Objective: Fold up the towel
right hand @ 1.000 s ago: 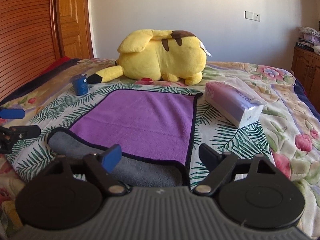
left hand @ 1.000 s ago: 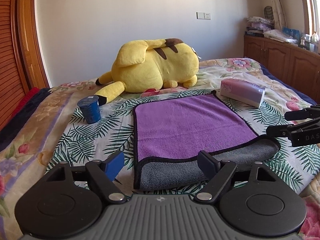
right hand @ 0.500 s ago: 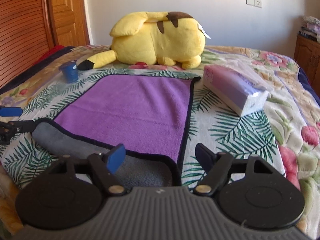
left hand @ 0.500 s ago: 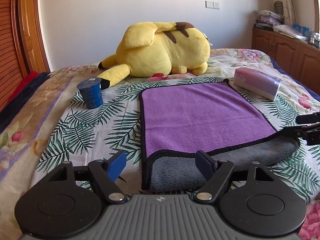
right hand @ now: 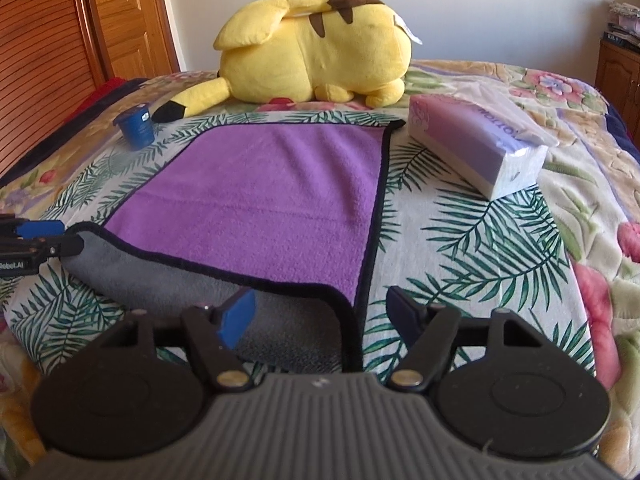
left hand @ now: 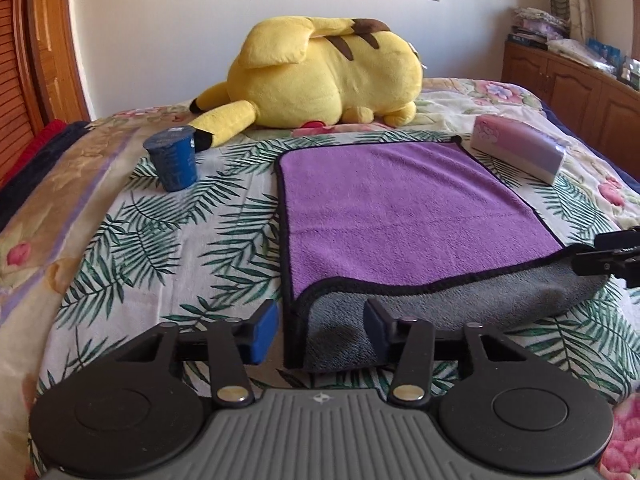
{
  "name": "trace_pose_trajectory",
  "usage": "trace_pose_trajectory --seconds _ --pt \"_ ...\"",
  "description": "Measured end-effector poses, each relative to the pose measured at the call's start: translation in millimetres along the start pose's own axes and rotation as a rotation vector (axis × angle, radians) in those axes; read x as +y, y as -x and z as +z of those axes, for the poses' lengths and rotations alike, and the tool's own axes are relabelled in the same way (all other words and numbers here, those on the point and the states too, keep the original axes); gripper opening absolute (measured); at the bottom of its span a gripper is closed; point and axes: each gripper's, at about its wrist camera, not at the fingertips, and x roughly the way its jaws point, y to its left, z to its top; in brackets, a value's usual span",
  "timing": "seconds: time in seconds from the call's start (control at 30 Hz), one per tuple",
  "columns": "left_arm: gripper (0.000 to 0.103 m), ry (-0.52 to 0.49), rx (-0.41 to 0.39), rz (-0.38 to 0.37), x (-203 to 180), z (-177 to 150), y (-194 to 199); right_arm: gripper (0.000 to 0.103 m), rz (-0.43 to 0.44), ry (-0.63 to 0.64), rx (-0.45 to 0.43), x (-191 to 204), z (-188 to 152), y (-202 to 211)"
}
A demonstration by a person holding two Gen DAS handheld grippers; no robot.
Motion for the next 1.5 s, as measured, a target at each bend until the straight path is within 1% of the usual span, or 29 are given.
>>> trace_pose_trajectory --seconds 0.03,0.2,0.27,0.4,0.43,0.53,0.57,0.7,0.77,0.87,1.13,1.2,1.23,1.3,1.33,1.5 --pt "0.022 0.000 0.004 -0.008 -0.9 -0.4 -0.3 0.072 0.004 0.000 0.005 -0.2 -0.4 -0.5" --pt "0.021 0.005 0.012 -0.023 -2.0 -1.6 -0.5 0.071 0.021 -0.004 0.033 -0.7 -1.8 -3.3" --pt "0.019 0.012 0.013 -0.025 -1.3 -2.0 -0.5 0.070 0.026 -0.007 0.042 -0.8 -2.3 -4.1" --pt "0.007 0.020 0.012 -0.035 -1.5 -2.6 0.4 0.068 0.036 -0.010 0.051 -1.3 -2.6 -4.4" --pt "0.005 0.019 0.012 -0.039 -1.7 -2.7 0.5 0.066 0.039 -0.012 0.053 -2.0 -2.6 -4.5" --pt "0.001 0.013 0.010 -0.046 -3.5 -3.4 0.7 0.059 0.046 -0.020 0.057 -3.8 -2.6 -4.9" --pt "0.001 0.010 0.010 -0.049 -4.1 -3.7 0.4 0.056 0.047 -0.021 0.058 -4.2 -2.7 -5.0" --pt "0.000 0.004 0.011 -0.049 -5.1 -4.7 -0.5 0.048 0.047 -0.015 0.058 -4.2 -2.3 -5.0" --pt "0.000 0.003 0.013 -0.047 -4.2 -5.2 -1.3 0.041 0.044 -0.006 0.055 -4.2 -1.2 -4.2" --pt "0.000 0.001 0.012 -0.042 -3.6 -6.1 -1.9 0.034 0.042 0.001 0.055 -5.1 0.0 -3.0" --pt "0.000 0.000 0.027 -0.026 -2.5 -8.7 -5.6 0.021 0.055 0.024 0.067 -4.9 0.1 -2.6" --pt "0.000 -0.001 0.024 -0.031 -2.8 -8.5 -5.1 0.015 0.057 0.034 0.067 -3.3 -0.2 -3.1" --pt "0.000 0.001 0.020 -0.030 -2.5 -8.1 -4.6 0.009 0.056 0.037 0.067 -2.8 -0.3 -3.2" --pt "0.000 0.011 0.003 -0.023 -1.3 -7.2 -2.6 0.008 0.057 0.038 0.059 -3.2 -0.1 -2.5" --pt "0.000 0.017 -0.005 -0.028 -0.3 -6.4 -1.4 0.004 0.061 0.036 0.054 -3.7 0.0 -1.7" --pt "0.000 0.022 -0.056 -0.043 -0.9 -0.4 8.5 0.004 0.068 0.037 0.008 -4.5 1.9 4.4"
